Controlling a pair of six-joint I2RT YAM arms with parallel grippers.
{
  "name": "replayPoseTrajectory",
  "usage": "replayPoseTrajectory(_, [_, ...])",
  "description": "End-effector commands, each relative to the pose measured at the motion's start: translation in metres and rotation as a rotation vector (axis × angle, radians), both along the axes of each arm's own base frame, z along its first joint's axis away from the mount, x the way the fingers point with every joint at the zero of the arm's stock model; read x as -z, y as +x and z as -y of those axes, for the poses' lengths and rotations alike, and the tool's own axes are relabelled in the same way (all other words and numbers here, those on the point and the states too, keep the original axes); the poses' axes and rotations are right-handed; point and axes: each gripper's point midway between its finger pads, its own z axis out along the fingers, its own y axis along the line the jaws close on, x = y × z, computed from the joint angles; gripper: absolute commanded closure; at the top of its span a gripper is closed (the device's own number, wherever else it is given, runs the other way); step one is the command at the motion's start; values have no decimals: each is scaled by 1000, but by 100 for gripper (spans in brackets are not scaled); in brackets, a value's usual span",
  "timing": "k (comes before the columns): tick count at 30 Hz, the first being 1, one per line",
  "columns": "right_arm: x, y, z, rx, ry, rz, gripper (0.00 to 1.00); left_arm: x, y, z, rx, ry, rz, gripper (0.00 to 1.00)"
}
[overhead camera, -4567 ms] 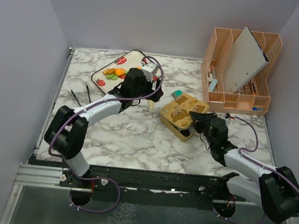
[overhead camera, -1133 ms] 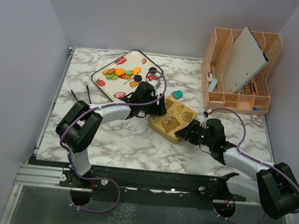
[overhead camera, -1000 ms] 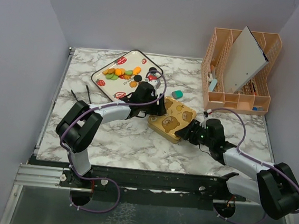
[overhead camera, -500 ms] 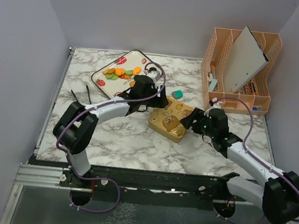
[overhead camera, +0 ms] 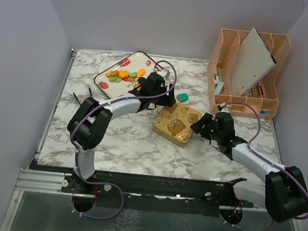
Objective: Pack the cookies
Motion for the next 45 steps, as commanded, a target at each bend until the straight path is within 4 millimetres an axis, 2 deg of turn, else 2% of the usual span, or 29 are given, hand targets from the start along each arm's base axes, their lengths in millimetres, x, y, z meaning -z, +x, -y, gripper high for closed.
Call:
replayPoseTrajectory(1, [24, -5, 9, 38, -16, -33, 48, 14, 6, -3, -2, 58, -14, 26])
replayPoseTrajectory(5, [43, -15, 11, 52, -10, -93, 58, 23, 7, -2, 5, 73, -24, 27])
replayPoseTrajectory(7, [44, -15, 10, 49, -7, -102, 60, 29, 6, -4, 9, 89, -40, 27])
replayPoseTrajectory(12, [13, 3, 9, 53, -5, -1, 58, 39, 4, -4, 19, 109, -62, 29])
replayPoseTrajectory(16, [-7, 26, 23, 106, -29, 47, 55, 44, 2, -4, 31, 116, -71, 34])
replayPoseTrajectory(21, [-12, 48, 39, 170, -23, 57, 54, 49, -1, -1, 52, 118, -85, 37])
replayPoseTrajectory(27, [-9, 63, 39, 180, -7, 52, 55, 51, -3, -3, 59, 128, -88, 38])
replayPoseTrajectory(31, [6, 58, 29, 134, 27, -4, 55, 54, -6, -2, 67, 123, -107, 44])
replayPoseTrajectory(36, [29, 41, 32, 153, 26, -81, 61, 62, -18, -5, 44, 112, -152, 49])
replayPoseTrajectory(40, [27, 35, 29, 138, 41, -85, 62, 65, -32, -10, -17, 42, -188, 52])
replayPoseTrajectory(45, [20, 33, 33, 132, 16, -70, 62, 66, -60, -12, -78, -113, -250, 56])
